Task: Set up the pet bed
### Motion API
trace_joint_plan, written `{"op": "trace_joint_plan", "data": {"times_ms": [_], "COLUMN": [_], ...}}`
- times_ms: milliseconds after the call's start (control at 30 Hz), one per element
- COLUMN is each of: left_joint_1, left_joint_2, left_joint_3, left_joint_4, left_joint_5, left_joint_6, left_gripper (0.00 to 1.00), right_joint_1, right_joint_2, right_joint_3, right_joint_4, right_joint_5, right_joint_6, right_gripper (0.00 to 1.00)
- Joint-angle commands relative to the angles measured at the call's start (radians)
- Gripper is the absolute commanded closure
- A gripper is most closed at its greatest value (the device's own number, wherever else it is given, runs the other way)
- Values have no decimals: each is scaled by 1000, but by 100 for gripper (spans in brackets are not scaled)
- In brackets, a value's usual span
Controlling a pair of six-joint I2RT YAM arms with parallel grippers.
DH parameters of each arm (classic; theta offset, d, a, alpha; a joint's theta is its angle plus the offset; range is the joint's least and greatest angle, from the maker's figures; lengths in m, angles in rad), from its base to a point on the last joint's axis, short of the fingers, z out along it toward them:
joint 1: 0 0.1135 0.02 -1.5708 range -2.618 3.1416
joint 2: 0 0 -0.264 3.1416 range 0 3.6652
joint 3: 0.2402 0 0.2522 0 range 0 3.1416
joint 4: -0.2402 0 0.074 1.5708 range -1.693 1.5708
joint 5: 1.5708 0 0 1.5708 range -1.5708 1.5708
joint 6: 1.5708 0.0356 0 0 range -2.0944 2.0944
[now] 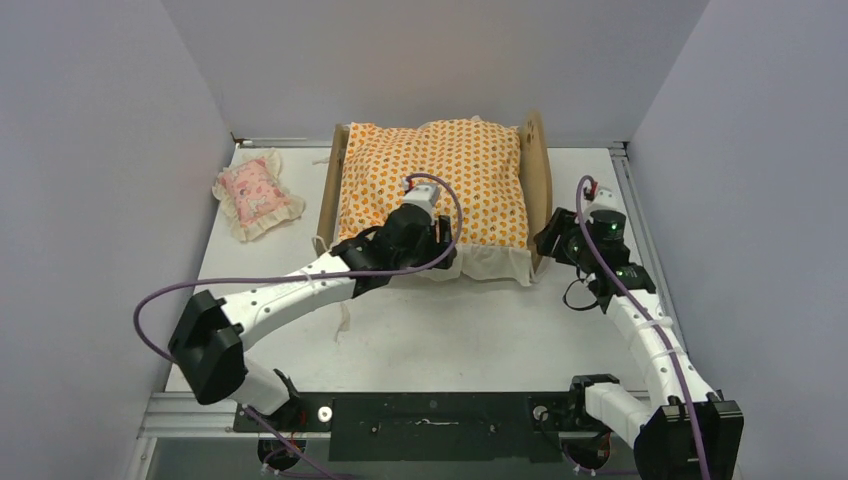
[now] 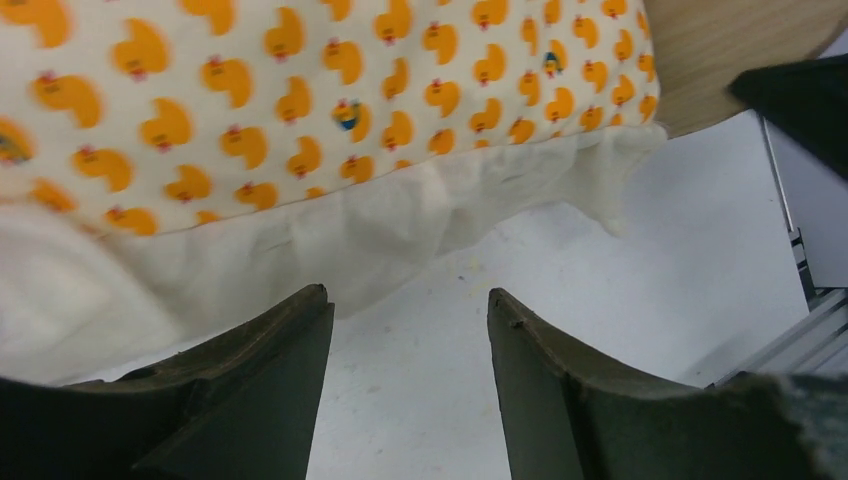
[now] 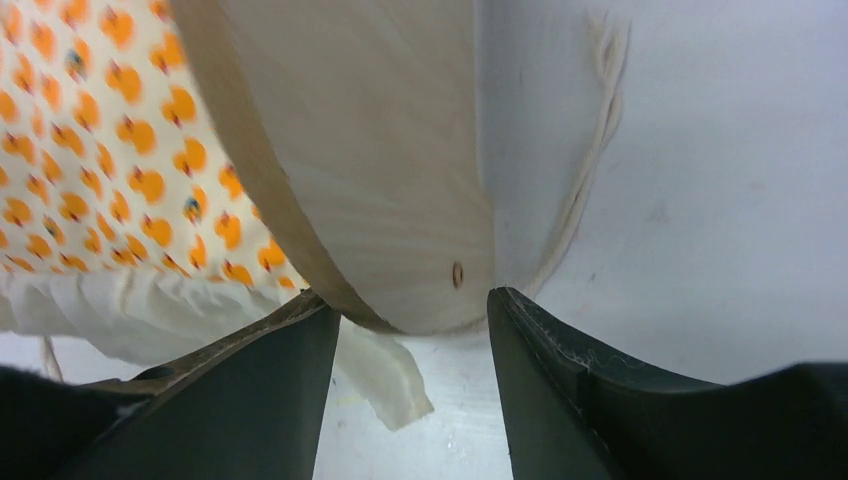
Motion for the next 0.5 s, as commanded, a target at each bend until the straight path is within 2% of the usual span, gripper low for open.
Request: {"op": "trace_joint_plan", "data": {"times_ms": [0, 167, 333, 467], "left_joint_1": [-79, -106, -107, -108], "left_joint_2": [131, 183, 191, 220], "left_joint_3": [165, 202, 178, 167], "left_joint_4": [104, 77, 102, 121], "left_joint_5": [-41, -66, -35, -22], "left_joint_6": [28, 19, 16, -3], "left_gripper": [43, 40, 40, 40], "right_joint_1": [-1, 33, 160, 253], "right_joint_2": [-35, -4, 134, 216], "right_joint_3": [-118, -127, -41, 48], "right_joint_4": [120, 242, 360, 377], "right_joint_5": [-100, -160, -174, -218], "right_joint_6": [52, 58, 42, 26], "right_gripper": [44, 47, 47, 46]}}
